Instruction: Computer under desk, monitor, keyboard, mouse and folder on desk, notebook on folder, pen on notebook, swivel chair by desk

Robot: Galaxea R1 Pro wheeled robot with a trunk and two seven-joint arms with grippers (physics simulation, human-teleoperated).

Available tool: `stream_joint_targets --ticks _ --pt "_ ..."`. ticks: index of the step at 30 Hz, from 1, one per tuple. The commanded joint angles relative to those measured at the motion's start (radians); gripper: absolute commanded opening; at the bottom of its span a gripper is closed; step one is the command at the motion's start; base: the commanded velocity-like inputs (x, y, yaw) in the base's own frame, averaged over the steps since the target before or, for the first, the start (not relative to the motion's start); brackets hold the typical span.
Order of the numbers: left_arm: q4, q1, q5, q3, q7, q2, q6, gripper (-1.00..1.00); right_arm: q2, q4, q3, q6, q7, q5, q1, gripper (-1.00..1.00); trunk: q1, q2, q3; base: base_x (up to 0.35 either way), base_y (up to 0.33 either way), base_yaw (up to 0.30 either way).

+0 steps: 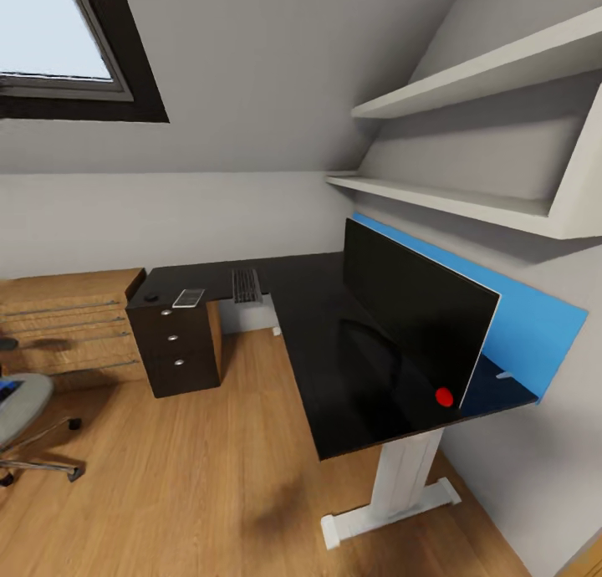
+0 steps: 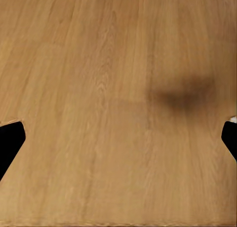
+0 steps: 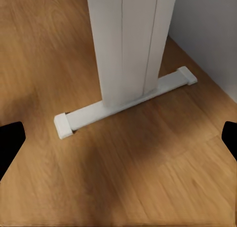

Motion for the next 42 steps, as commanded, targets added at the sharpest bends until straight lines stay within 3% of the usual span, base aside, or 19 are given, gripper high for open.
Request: stream_joint_targets --ticks 1,15,17,22,25,37,42 --pt "0.001 -0.001 0.003 0.007 -0.009 0.000 0.002 1.00 0.000 0.002 0.001 -0.003 0.001 -0.005 -0.001 1.00 0.000 -0.001 -0.002 -0.254 -0.186 0.239" --pt "0.001 0.013 0.003 0.007 -0.017 0.000 -0.017 1.00 0.000 0.001 0.003 -0.002 0.001 -0.004 -0.001 1.00 0.000 -0.001 -0.016 -0.255 -0.201 0.238" --pt "0.001 0.022 0.002 0.007 -0.022 0.000 -0.042 1.00 0.000 0.001 0.003 -0.002 0.001 -0.004 -0.001 1.00 0.000 -0.001 -0.018 -0.255 -0.204 0.229" --pt "0.001 0.091 0.002 0.006 -0.055 -0.001 -0.182 1.00 0.000 0.001 0.003 -0.003 0.002 -0.003 -0.001 1.00 0.000 -0.001 -0.022 -0.255 -0.204 0.182" --pt "0.001 0.118 0.002 0.005 -0.066 -0.001 -0.216 1.00 0.000 0.001 0.003 -0.004 0.003 -0.002 -0.001 1.00 0.000 -0.001 -0.024 -0.223 -0.173 0.101" --pt "0.001 0.137 0.002 0.004 -0.066 -0.041 -0.215 1.00 0.000 0.001 0.002 -0.004 0.004 -0.002 -0.001 1.00 0.000 -0.001 -0.027 -0.048 -0.067 0.084" --pt "0.000 0.137 0.002 0.003 -0.064 -0.045 -0.206 1.00 0.000 0.001 0.002 -0.004 0.004 -0.002 -0.001 1.00 0.000 -0.001 -0.030 -0.003 -0.243 0.155"
